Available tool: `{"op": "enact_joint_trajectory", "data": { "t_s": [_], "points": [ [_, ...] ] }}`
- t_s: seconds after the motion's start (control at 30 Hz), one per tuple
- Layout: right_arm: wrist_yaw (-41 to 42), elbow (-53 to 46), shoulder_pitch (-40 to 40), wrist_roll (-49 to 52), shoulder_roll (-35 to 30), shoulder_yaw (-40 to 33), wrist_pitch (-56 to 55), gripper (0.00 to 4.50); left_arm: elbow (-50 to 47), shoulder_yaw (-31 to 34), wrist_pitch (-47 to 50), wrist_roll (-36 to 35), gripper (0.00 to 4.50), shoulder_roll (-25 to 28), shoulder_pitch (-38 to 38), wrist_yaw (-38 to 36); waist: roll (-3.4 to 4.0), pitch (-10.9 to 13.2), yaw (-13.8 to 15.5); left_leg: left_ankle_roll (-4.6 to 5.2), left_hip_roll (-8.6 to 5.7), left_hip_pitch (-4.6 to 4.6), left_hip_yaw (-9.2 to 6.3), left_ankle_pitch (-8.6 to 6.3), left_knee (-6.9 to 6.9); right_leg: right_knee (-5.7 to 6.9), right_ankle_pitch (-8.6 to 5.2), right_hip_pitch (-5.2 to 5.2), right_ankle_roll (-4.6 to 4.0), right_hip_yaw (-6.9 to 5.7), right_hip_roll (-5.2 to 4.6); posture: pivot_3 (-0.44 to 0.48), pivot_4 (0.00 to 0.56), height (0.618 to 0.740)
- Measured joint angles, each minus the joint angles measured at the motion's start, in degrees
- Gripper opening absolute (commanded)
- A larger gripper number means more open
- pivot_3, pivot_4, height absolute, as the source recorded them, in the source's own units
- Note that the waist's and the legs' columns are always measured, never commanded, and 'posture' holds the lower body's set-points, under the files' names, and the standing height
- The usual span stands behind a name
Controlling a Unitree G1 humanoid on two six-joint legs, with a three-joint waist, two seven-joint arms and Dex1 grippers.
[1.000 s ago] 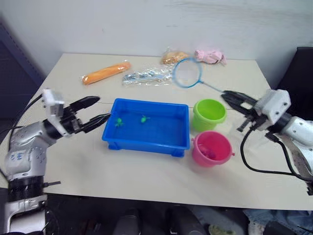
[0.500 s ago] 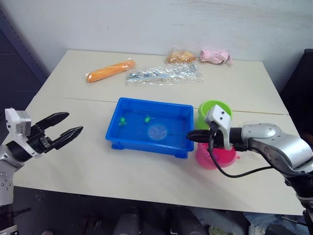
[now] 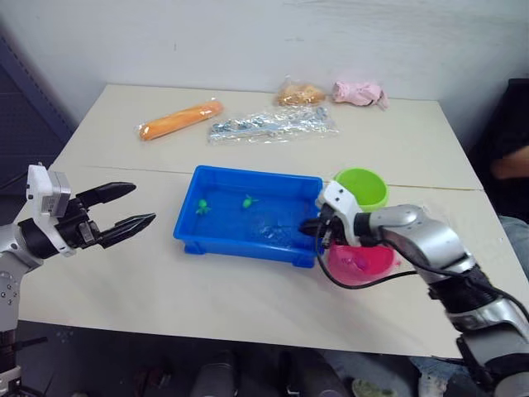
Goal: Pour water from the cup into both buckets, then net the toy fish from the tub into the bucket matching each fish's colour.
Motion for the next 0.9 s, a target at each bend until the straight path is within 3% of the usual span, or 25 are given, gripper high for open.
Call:
{"op": "enact_joint_trajectory", "data": {
  "t_s": [0.17, 0.9],
  "points": [
    [-1.5, 1.3, -0.6, -3.1, 3.1, -0.1, -1.3, 0.00, -0.7, -0.2, -0.4, 0.0, 4.36, -1.9, 2.9, 1.1, 0.00, 0.0, 0.0, 0.00, 0.00, 0.00, 0.00, 0.00, -0.03, 0.00, 0.00, -0.02, 0.00, 0.00, 0.01, 0.000, 0.150, 0.740],
    [3.7, -1.1, 2.3, -3.2, 2.8, -8.1, -4.3, 0.00, -2.3, -1.3, -0.9, 0.0, 4.36, -2.4, 2.2, 2.4, 0.00, 0.0, 0.2, -0.01, -0.01, 0.00, 0.01, 0.00, -0.14, -0.10, 0.00, -0.01, 0.00, 0.00, 0.01, 0.000, 0.150, 0.740]
  ]
}}
